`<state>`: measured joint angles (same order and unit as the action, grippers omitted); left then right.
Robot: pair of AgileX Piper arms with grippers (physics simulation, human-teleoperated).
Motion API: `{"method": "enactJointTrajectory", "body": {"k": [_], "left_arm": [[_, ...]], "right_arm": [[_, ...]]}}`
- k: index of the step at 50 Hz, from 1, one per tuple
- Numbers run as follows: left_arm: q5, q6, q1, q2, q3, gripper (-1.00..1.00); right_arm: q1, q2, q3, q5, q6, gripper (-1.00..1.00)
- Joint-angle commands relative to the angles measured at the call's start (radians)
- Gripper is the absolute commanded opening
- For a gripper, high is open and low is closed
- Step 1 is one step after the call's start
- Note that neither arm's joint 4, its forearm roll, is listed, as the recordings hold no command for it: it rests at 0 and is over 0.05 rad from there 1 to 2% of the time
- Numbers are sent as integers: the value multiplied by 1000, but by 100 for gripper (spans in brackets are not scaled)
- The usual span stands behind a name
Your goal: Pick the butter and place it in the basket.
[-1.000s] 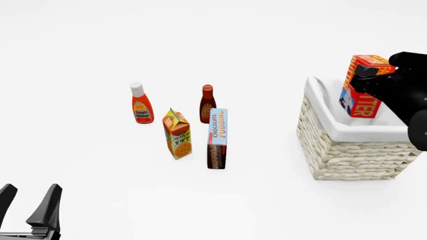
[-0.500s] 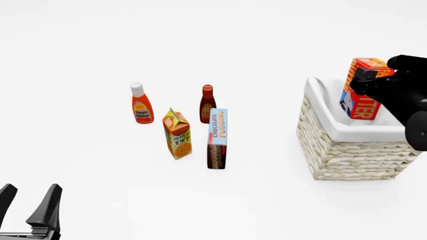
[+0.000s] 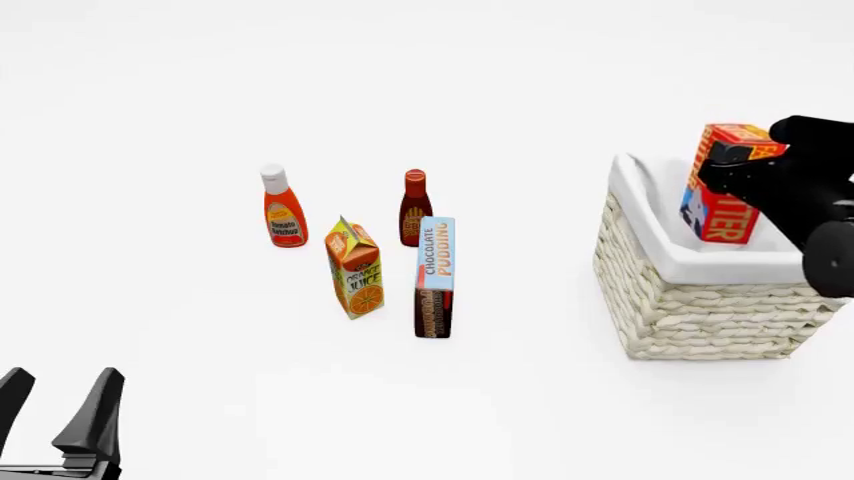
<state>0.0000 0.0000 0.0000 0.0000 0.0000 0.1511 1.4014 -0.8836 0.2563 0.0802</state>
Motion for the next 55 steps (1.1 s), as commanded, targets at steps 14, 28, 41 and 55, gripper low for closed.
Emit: {"method": "enactJointTrajectory", "body": {"k": [14,28,41,55], "left_arm": [[0,0,0,0,0,100],[0,0,0,0,0,100],[0,0,0,0,0,100],[0,0,0,0,0,100]], "right_arm": [[4,45,-43,20,23,-100],[7,69,-54,28,27,-100],[16,82,-48,41,30,-100],[22,97,-42,52,35,-100]]}}
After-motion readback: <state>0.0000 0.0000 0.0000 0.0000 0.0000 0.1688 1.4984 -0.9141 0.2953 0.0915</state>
